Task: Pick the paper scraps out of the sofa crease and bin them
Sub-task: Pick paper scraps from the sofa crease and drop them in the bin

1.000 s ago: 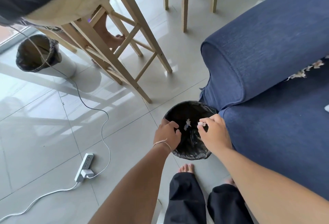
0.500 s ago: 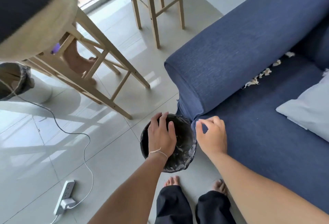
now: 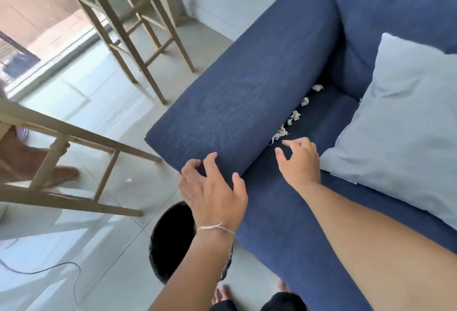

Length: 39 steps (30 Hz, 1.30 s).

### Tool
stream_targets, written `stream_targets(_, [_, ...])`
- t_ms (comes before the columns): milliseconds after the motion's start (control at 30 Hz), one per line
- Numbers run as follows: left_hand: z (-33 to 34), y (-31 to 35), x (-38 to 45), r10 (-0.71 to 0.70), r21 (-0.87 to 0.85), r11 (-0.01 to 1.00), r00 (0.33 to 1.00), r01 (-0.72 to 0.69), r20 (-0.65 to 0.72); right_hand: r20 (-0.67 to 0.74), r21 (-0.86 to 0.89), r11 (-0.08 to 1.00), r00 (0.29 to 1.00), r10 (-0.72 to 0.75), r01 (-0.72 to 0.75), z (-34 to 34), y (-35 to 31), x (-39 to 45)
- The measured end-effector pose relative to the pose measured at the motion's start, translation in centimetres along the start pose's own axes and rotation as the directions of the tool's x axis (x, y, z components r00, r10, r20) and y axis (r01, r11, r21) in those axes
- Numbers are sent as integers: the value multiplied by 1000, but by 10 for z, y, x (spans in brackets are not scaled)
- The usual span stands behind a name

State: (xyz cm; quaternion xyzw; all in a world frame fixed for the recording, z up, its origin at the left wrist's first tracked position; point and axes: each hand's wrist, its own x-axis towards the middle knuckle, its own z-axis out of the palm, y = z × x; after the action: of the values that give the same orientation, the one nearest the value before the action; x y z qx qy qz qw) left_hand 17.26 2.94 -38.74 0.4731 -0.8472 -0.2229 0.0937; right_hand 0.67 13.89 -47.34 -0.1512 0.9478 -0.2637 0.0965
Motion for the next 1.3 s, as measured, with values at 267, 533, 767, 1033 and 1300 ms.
stream_targets(267, [74,83,-35,240,-249,948,959,-199,148,42,-26,998,997,62,-61,15,36,83])
stream_targets(533, [197,120,44,-329,-364,822,887,438,324,-116,-81,995,992,48,-58,39,69,134])
stream_targets(767, [240,133,69,-613,-216,709,738,671,280,-163,13,993,979,121,-120,54,80,156])
stream_targets(1033, [253,141,79,-714,-386,551,658,740,241,-161,217,943,944,288,-250,56,80,168])
stream_targets(1300, [229,117,51,-526,-688,473,803,550,280,-201,389,908,948,247,-154,38,70,123])
